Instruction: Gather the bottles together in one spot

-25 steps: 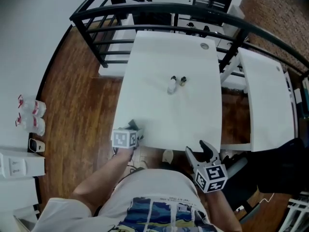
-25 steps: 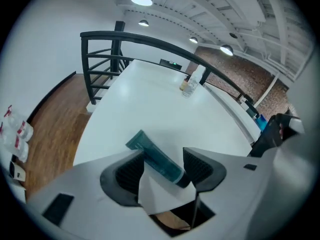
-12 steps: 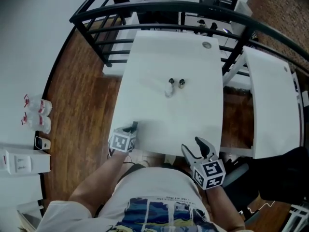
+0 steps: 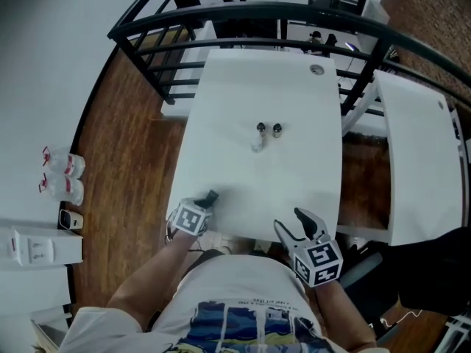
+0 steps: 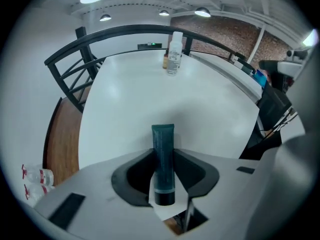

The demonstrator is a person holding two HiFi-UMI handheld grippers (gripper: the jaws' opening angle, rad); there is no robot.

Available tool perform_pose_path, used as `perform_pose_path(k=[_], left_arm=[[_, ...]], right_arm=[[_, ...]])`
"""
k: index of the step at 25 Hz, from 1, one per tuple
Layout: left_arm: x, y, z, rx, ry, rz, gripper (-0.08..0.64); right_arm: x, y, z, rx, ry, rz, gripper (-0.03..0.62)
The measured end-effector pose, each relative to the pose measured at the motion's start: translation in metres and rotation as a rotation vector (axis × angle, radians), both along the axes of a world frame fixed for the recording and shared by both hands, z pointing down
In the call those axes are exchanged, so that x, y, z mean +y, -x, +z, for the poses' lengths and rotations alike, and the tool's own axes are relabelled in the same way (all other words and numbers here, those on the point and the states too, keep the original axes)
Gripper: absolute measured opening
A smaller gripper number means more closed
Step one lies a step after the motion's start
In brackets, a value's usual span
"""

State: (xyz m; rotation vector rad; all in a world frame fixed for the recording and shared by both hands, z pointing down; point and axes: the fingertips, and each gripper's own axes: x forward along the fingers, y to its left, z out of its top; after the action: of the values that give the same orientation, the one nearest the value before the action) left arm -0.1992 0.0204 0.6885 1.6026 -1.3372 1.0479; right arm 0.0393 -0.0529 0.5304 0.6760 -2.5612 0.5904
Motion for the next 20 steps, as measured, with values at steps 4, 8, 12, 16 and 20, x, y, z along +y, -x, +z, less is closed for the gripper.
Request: perform_pose_path(k=[4,8,12,16,20], left_arm=[[-0.024,-0.023,-0.021,0.122,-0.105,-0.01,0.124],[-0.067,-0.073,-0.077,0.469,-0.318,-0.038,0.124],[-0.106,-0.119,-0.151,0.802,-0.49,-0.063,0.124],[-0.124,-0.146,-0.187,0.901,-0.538,-0.07,0.124],[-0.125,-0.175,-0.195,0.937,-0.553,0.004,0.124]], right_arm=[[-0.005,0.002,0.002,-0.01,0.003,-0.008,0.276],[-0.008,0.01,0.004,-0.046,0.046,-0.039,0.275],[-0.008,0.028,-0.001,-0.071,0.052,-0.09,0.276],[-0.007,0.057,-0.014,-0.113,0.052,-0.114,0.275],[-0.018,0.07,-0.016,-0.156,0.08,-0.069,0.227]])
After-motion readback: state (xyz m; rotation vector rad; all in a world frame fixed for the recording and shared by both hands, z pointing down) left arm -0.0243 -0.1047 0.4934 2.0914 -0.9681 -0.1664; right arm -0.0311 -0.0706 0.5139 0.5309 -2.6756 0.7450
